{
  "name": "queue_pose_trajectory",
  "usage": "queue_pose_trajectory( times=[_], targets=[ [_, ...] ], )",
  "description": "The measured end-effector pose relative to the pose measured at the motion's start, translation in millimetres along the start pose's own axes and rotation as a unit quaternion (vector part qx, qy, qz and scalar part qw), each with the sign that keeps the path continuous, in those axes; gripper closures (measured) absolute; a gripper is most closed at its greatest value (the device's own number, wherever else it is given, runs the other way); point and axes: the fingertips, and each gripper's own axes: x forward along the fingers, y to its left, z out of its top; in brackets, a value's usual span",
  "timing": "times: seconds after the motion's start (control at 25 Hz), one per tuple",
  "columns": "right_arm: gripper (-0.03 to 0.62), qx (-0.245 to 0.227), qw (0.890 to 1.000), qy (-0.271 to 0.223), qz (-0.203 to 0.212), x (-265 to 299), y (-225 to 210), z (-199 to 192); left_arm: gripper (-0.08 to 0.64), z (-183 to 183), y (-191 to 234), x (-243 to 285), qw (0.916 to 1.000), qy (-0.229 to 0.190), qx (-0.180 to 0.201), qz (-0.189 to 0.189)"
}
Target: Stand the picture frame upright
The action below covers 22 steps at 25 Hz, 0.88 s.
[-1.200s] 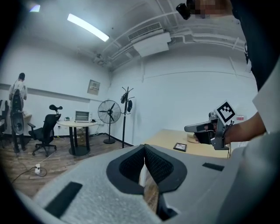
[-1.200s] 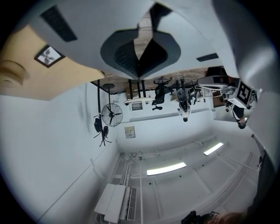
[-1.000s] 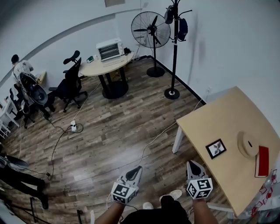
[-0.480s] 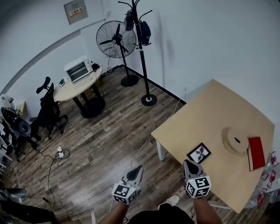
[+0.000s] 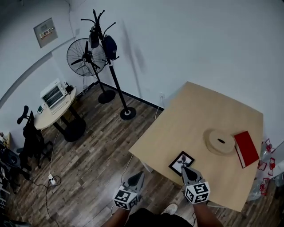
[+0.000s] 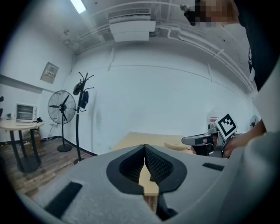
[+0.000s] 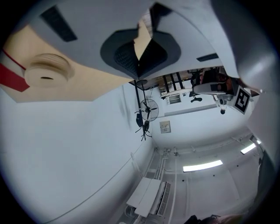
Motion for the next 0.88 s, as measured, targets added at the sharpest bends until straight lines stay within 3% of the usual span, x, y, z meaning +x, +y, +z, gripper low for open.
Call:
queue_pose_trajectory(
  times=[0.12, 0.36, 0.6, 0.88],
  targets=[
    [0.583, 0.016, 0.999, -0.008, -0.04, -12.9, -26.9, -2.1, 0.555, 1.3, -9.8, 20.5, 0.9995, 0.007, 0.012, -0.027],
    [0.583, 0.034, 0.993, 0.0, -0.113, -28.6, -65.7, -14.5, 0.555, -11.8, -11.6, 65.1, 0.9964, 0.03, 0.0, -0.079],
    [0.583, 0.062, 0.982, 0.0, -0.179, -31.5, -86.4, -17.7, 0.555, -18.1, -18.1, 116.7, 0.9842, 0.053, 0.026, -0.167],
    [0.583, 0.077, 0.972, 0.011, -0.221, -12.0, -85.7, -22.1, 0.555, -15.8, -6.1, 149.6, 0.9706, 0.066, 0.033, -0.229]
  ],
)
